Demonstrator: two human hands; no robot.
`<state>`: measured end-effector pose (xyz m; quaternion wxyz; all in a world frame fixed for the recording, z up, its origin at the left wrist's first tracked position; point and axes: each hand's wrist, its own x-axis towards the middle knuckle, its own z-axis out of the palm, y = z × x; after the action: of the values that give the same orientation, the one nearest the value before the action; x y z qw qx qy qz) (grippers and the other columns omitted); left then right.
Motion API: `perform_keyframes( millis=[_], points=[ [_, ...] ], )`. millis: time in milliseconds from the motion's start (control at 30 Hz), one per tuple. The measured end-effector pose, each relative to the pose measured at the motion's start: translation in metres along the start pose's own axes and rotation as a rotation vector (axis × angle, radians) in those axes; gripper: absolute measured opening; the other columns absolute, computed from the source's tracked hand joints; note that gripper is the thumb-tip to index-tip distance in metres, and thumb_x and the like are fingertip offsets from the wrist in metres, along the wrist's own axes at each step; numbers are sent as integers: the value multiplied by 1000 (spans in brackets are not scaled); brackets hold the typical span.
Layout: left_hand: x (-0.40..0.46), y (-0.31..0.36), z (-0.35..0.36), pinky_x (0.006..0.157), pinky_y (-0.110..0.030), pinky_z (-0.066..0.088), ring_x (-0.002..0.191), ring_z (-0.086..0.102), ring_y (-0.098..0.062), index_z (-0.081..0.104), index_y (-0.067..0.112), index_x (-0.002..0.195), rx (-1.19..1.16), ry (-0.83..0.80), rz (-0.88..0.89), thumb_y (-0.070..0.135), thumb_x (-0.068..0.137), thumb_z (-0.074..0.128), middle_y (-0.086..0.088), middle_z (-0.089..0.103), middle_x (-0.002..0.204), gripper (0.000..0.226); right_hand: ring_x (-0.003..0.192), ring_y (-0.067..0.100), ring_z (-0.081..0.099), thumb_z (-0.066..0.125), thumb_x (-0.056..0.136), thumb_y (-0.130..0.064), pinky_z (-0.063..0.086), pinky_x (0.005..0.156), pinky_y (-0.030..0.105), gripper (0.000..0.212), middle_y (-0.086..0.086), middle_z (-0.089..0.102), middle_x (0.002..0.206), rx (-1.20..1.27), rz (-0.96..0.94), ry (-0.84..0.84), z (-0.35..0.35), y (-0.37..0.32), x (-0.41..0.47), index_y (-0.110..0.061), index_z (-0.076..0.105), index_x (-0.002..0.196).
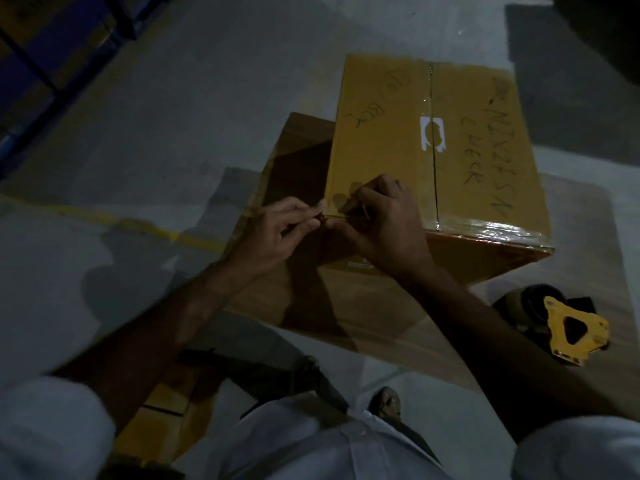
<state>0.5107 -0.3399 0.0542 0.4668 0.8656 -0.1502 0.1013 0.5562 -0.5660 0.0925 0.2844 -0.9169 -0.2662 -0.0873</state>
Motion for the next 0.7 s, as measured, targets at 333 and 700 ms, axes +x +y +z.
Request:
perform_keyframes(
  millis=[333, 700],
  points=[
    [32, -15, -23, 79, -13, 48, 92, 64, -10, 70, 2, 123, 202, -203, 244, 21, 97, 68, -8, 68, 106, 32, 89, 28, 54, 75, 87, -49, 47, 68, 40, 47, 13, 64, 104, -171, -103, 117, 25, 2, -2, -7, 72, 108],
    [61, 9, -18, 72, -31, 50, 95, 54, -19, 62, 14, 98, 418, -242, 337, 56, 86, 77, -5, 55, 111, 46, 105, 21, 53, 83, 83, -34, 50, 79, 35, 46, 6, 63, 121, -157, -56, 57, 13, 7, -11, -17, 66, 122]
  ],
)
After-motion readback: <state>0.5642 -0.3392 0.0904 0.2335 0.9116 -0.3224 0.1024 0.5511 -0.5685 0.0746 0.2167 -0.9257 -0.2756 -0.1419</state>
